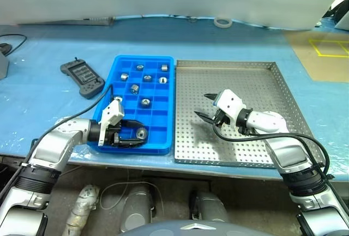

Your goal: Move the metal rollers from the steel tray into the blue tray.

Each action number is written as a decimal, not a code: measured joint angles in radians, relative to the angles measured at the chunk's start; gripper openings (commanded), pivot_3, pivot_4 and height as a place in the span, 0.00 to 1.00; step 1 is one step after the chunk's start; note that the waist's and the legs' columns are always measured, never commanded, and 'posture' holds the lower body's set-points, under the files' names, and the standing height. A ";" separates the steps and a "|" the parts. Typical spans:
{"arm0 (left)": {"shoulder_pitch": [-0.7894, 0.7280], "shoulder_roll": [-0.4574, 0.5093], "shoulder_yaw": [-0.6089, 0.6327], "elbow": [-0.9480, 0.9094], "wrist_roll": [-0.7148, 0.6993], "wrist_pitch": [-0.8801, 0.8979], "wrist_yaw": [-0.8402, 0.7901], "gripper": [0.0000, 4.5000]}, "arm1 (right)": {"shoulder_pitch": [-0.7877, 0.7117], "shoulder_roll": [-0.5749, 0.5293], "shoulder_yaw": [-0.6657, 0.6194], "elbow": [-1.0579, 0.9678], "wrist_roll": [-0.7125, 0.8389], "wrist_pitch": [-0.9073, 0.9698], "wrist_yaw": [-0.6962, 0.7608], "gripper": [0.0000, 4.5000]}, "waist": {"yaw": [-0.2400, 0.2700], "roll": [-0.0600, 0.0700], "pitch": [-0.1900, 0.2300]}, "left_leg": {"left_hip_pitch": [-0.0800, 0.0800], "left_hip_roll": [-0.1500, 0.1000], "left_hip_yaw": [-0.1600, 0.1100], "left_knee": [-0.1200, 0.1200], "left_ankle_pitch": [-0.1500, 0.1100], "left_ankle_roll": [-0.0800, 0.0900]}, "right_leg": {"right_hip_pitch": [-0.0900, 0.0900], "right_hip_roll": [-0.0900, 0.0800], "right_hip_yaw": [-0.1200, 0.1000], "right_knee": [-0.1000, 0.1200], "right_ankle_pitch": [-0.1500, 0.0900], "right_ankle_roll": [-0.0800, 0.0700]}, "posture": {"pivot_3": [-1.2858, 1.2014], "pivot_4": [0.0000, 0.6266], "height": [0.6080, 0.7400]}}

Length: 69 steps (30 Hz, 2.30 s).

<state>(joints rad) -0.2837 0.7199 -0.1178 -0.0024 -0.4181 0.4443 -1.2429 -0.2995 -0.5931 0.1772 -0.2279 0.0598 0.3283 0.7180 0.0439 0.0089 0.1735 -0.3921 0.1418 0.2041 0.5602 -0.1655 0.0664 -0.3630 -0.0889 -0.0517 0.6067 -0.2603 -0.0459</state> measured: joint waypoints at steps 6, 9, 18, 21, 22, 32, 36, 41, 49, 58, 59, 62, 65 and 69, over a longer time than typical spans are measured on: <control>-0.048 -0.010 -0.002 0.048 -0.016 0.035 -0.021 0.90 | 0.001 0.004 -0.017 -0.005 0.008 0.009 -0.004 0.77 | 0.000 0.000 0.000 | 0.005 0.000 0.000 -0.002 0.002 -0.004 | 0.002 0.000 0.001 0.001 0.000 0.001 | 0.47 0.24 1.00; -0.098 -0.048 0.033 0.082 -0.034 0.064 0.022 0.90 | -0.022 0.051 -0.051 -0.027 0.069 0.066 -0.014 0.77 | 0.004 -0.002 0.001 | 0.004 0.000 0.000 -0.003 0.004 -0.006 | 0.000 0.000 0.001 0.002 0.000 0.000 | 0.47 0.24 1.00; -0.347 -0.382 -0.006 0.194 -0.009 0.055 0.189 0.90 | -0.518 0.349 -0.413 -0.081 0.563 0.477 -0.310 0.77 | -0.002 -0.005 0.000 | -0.013 0.000 0.001 -0.001 0.006 -0.001 | -0.013 0.000 0.000 0.001 0.003 -0.005 | 0.47 0.24 1.00; -0.368 -0.436 -0.021 0.242 0.009 0.030 0.203 0.90 | -0.571 0.388 -0.513 -0.023 0.667 0.565 -0.435 0.77 | -0.003 -0.005 0.000 | -0.022 0.000 0.001 0.000 0.006 -0.001 | -0.022 0.000 0.000 0.001 0.003 -0.004 | 0.46 0.24 1.00; -0.383 -0.461 -0.021 0.265 0.016 0.016 0.213 0.90 | -0.584 0.403 -0.543 -0.002 0.696 0.586 -0.474 0.77 | -0.002 -0.005 0.000 | -0.026 0.000 0.001 0.000 0.006 0.000 | -0.025 0.000 -0.001 0.002 0.004 -0.004 | 0.46 0.24 1.00; -0.464 -0.602 -0.010 0.366 0.057 -0.150 0.288 0.90 | -0.583 0.460 -0.604 0.022 0.869 0.680 -0.697 0.77 | -0.002 -0.005 0.000 | -0.026 0.000 0.000 0.002 0.006 0.000 | -0.025 0.000 -0.002 0.003 0.004 -0.004 | 0.46 0.24 1.00; -0.512 -0.647 0.013 0.447 0.078 -0.219 0.344 0.90 | -0.541 0.471 -0.580 0.005 0.902 0.685 -0.722 0.77 | 0.001 -0.005 0.000 | -0.026 0.000 0.000 0.003 0.006 0.000 | -0.024 0.000 -0.002 0.002 0.004 -0.004 | 0.46 0.24 1.00; -0.542 -0.675 0.035 0.476 0.089 -0.286 0.379 0.90 | -0.496 0.464 -0.549 0.001 0.903 0.682 -0.728 0.77 | 0.000 -0.006 0.000 | -0.026 0.000 0.000 0.003 0.006 0.001 | -0.024 0.000 -0.002 0.002 0.004 -0.003 | 0.46 0.24 1.00; -0.542 -0.677 0.017 0.382 0.051 -0.184 0.319 0.90 | -0.455 0.428 -0.468 -0.023 0.882 0.660 -0.696 0.77 | 0.001 -0.006 0.000 | -0.027 0.000 0.000 0.003 0.005 0.001 | -0.024 0.000 -0.002 0.002 0.004 -0.003 | 0.46 0.24 1.00; -0.543 -0.704 0.017 0.392 0.053 -0.172 0.335 0.90 | -0.451 0.416 -0.428 -0.023 0.882 0.632 -0.674 0.77 | 0.000 -0.006 0.000 | -0.027 0.000 0.000 0.003 0.005 0.002 | -0.024 0.000 -0.002 0.002 0.004 -0.003 | 0.46 0.24 1.00; -0.544 -0.706 0.017 0.395 0.054 -0.175 0.336 0.90 | -0.449 0.415 -0.426 -0.023 0.882 0.631 -0.674 0.77 | 0.000 -0.006 0.000 | -0.027 0.000 0.000 0.003 0.005 0.002 | -0.024 0.000 -0.002 0.002 0.004 -0.003 | 0.45 0.24 1.00; -0.547 -0.712 0.018 0.401 0.065 -0.184 0.345 0.90 | -0.440 0.402 -0.415 -0.027 0.877 0.625 -0.668 0.77 | 0.001 -0.006 0.000 | -0.027 0.000 0.000 0.003 0.005 0.002 | -0.024 0.000 -0.002 0.002 0.004 -0.003 | 0.45 0.24 1.00; -0.558 -0.728 0.022 0.417 0.066 -0.196 0.354 0.76 | -0.432 0.388 -0.395 -0.030 0.863 0.617 -0.653 0.77 | 0.000 -0.006 0.000 | -0.027 0.000 0.000 0.004 0.005 0.002 | -0.024 0.000 -0.002 0.002 0.004 -0.003 | 0.45 0.24 1.00; -0.564 -0.735 0.023 0.419 0.067 -0.208 0.354 0.47 | -0.431 0.380 -0.390 -0.031 0.858 0.606 -0.647 0.77 | -0.001 -0.006 0.000 | -0.027 0.000 0.000 0.004 0.005 0.002 | -0.024 0.000 -0.002 0.002 0.004 -0.003 | 0.45 0.24 1.00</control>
<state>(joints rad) -0.8481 -0.0153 -0.0946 0.4165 -0.3514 0.2365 -0.8889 -0.7307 -0.2132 -0.2125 -0.2588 0.9180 0.9344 0.0708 0.0433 0.0032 0.1734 -0.4191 0.1421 0.2044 0.5638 -0.1605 0.0685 -0.3871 -0.0893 -0.0537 0.6088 -0.2563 -0.0490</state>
